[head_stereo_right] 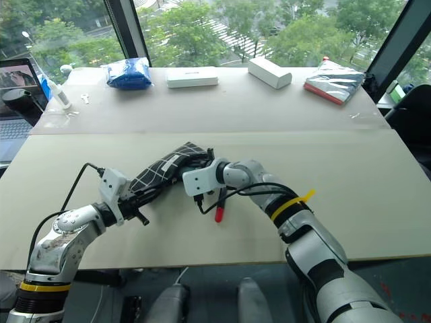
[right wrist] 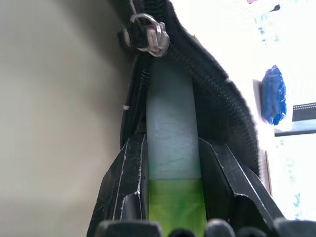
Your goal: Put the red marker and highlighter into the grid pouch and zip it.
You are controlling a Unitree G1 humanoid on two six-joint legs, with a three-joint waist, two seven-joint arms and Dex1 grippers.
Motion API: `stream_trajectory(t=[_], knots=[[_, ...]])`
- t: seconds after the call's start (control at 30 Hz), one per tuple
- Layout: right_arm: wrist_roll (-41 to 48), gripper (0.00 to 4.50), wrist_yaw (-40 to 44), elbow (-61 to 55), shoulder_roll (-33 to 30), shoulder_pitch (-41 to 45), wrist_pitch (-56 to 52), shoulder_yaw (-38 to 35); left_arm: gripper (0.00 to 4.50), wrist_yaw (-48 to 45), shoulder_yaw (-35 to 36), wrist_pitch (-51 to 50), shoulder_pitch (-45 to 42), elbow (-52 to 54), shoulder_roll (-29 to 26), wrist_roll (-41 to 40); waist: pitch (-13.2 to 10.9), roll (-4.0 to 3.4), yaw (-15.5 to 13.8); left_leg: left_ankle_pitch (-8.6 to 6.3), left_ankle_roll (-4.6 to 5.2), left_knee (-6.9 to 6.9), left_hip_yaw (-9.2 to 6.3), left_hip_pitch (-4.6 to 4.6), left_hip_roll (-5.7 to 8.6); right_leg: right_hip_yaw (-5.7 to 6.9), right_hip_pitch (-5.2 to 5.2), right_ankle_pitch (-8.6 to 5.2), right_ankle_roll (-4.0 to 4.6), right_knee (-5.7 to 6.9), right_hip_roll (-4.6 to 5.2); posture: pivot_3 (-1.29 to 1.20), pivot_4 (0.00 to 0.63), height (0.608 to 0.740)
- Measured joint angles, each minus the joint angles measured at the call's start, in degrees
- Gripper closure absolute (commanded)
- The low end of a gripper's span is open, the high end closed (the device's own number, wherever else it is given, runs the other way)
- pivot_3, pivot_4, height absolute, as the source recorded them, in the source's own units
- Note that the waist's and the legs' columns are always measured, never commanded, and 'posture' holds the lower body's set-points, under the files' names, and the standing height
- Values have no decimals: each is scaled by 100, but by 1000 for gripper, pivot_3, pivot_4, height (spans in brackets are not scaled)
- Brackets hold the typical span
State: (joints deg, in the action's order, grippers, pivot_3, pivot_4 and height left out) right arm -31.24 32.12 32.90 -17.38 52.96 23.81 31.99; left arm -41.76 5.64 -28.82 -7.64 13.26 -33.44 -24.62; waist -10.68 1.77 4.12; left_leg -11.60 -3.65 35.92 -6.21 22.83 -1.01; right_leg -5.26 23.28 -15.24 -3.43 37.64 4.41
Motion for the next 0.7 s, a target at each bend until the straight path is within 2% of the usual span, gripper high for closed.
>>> stream_trajectory(t=[0.33, 0.4, 0.5, 0.57, 0.7], knots=[[-637, 3450, -800, -70, -99, 34, 773, 129, 4500, -491, 132, -175, -325, -58, -480, -247, 0, 0, -9, 1, -1, 1, 0, 1, 2, 0, -2, 0, 0, -3, 2, 0, 150, 740], [-564, 2447, -786, -44, -62, 34, 824, 96, 4500, -506, 147, -175, -333, -59, -479, -249, 0, 0, -6, 1, -1, 1, 0, 0, 1, 0, -2, 0, 0, -2, 1, 0, 150, 740], [-213, 1735, -501, 22, 34, 33, 843, 49, 4500, -487, 147, -174, -333, -64, -453, -248, 0, 0, -1, 1, -1, 0, 0, 0, 0, 0, -2, 0, 0, -2, 0, 0, 150, 740], [-66, 927, -467, 64, 114, 34, 832, -27, 4500, -456, 147, -158, -333, -63, -430, -248, 0, 0, 1, 1, -1, 0, 0, 0, 0, 0, -1, 0, 0, -1, 1, 0, 150, 740], [605, 927, -123, 246, 250, 45, 571, -412, 4500, -353, 185, -128, -325, -63, -363, -245, 0, 0, -9, 1, -1, 3, 0, 1, 1, 0, -3, 0, 0, -2, 2, 0, 150, 740]])
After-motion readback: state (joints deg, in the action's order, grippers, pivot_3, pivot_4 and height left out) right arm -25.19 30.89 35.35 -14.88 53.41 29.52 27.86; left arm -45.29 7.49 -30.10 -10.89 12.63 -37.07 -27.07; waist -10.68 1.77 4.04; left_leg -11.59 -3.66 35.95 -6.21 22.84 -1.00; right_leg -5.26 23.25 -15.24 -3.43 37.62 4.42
